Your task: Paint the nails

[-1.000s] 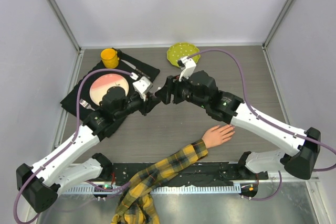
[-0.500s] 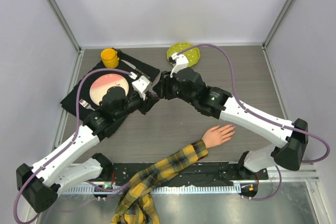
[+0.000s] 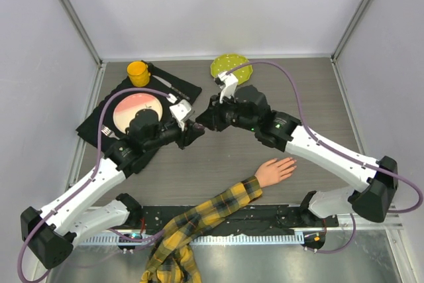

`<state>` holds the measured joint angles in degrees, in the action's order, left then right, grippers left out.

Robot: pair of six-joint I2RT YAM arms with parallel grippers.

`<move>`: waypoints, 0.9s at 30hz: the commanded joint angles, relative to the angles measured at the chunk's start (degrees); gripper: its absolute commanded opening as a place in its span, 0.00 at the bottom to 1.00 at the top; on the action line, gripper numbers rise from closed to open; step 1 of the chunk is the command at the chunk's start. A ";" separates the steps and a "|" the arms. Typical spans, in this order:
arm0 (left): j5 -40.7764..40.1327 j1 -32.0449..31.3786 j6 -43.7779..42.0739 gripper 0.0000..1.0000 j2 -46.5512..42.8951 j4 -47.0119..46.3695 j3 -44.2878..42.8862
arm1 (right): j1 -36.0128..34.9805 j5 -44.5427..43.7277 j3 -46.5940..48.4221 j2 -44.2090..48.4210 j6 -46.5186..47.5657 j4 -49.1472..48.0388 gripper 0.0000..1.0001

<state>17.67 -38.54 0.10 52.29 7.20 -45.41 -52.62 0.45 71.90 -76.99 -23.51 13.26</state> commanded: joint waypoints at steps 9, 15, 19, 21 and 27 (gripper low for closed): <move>47.20 -0.30 11.42 0.00 1.59 -9.93 -6.27 | 9.29 58.88 -11.78 5.44 14.63 -9.30 0.01; 35.36 -0.30 3.95 0.00 0.88 -2.19 -7.24 | 9.38 52.04 -11.96 6.41 13.84 -9.13 0.07; 21.13 -0.30 0.88 0.00 1.06 0.34 -7.15 | 9.29 35.19 -10.29 7.90 10.25 -5.54 0.44; 16.54 -0.30 0.08 0.00 1.23 0.88 -6.80 | 9.29 22.97 -8.89 8.52 7.79 -4.12 0.57; 5.19 -0.30 -3.35 0.00 0.01 0.71 -4.43 | 8.76 11.00 -4.23 10.19 -0.74 -0.78 0.71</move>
<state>31.57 -38.59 0.32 54.35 12.01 -49.06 -43.16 24.62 62.67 -69.34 -18.24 10.50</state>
